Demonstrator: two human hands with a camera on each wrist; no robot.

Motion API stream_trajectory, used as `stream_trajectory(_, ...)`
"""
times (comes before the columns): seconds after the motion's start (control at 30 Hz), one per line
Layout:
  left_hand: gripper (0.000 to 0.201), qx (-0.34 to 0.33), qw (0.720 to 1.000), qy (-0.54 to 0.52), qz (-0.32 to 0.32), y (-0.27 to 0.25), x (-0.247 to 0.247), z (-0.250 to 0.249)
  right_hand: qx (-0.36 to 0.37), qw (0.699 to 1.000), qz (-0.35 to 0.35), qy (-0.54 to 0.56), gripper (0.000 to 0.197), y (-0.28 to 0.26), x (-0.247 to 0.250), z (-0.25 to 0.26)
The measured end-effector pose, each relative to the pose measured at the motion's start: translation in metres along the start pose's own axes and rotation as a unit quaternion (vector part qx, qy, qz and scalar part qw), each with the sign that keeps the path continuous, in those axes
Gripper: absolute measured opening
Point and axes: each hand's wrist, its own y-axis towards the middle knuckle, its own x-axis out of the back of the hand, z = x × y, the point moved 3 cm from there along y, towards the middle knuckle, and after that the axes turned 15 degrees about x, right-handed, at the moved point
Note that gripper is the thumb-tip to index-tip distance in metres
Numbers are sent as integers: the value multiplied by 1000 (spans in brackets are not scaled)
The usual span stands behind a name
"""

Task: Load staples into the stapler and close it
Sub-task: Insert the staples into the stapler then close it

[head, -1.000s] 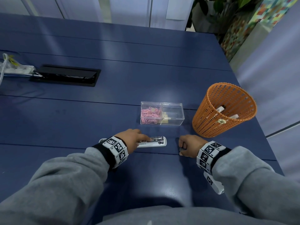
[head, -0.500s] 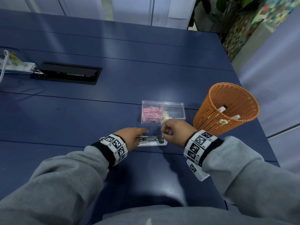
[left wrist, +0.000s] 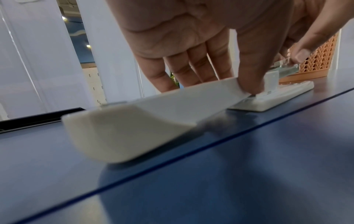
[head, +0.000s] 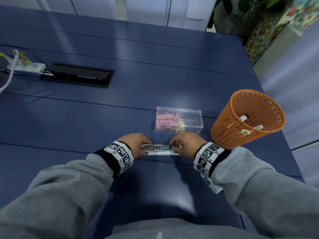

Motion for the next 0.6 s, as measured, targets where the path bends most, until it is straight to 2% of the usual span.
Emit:
stream_trajectory(0.37,44,17,1000,-12,12,2,-1,7,-30,998,0,49,23,-2,-7,-13)
stream_trajectory(0.47,40,64,998,1,1,-2,-1,24,-50,997,8,52,27,-8,-10,-20)
stream_trajectory(0.6,30,117,993,-1,-12,-7,3,47,-66,995,-15,80,25,-10,-14,-25)
